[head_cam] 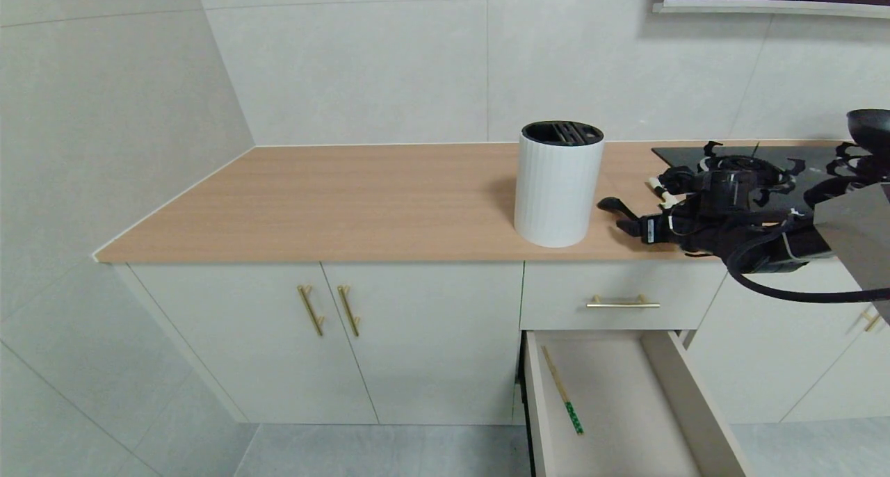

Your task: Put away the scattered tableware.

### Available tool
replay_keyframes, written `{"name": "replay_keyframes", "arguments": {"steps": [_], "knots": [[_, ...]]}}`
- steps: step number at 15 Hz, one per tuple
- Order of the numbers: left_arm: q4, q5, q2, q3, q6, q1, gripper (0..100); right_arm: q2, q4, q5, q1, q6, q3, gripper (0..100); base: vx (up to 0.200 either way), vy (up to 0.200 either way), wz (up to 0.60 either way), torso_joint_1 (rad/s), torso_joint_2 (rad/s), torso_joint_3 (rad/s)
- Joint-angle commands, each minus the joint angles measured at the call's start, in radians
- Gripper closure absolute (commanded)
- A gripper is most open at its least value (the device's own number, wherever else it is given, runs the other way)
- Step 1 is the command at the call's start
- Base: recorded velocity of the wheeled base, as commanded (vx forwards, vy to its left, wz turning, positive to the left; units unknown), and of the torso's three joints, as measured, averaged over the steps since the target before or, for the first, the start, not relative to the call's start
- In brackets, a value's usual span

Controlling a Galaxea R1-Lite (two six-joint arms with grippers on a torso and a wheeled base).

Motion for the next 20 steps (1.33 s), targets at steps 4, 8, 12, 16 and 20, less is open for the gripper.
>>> {"name": "replay_keyframes", "arguments": {"steps": [4,8,12,16,20], "knots": [[0.000,0.000,0.000,0.000,0.000,0.000,0,0.042,0.018,-0.011,0.000,0.004,-0.037,0,0.000,0.000,0.00,0.000,0.00,0.000],[0.000,0.000,0.000,0.000,0.000,0.000,0,0.039,0.020,-0.011,-0.001,0.006,-0.037,0,0.000,0.000,0.00,0.000,0.00,0.000],[0.000,0.000,0.000,0.000,0.000,0.000,0,0.035,0.057,-0.011,-0.004,0.006,-0.049,0,0.000,0.000,0.00,0.000,0.00,0.000],[0.000,0.000,0.000,0.000,0.000,0.000,0,0.038,0.060,-0.011,-0.006,0.006,-0.051,100,0.000,0.000,0.00,0.000,0.00,0.000],[0.000,0.000,0.000,0.000,0.000,0.000,0,0.041,0.061,-0.011,-0.006,0.006,-0.052,100,0.000,0.000,0.00,0.000,0.00,0.000]]}}
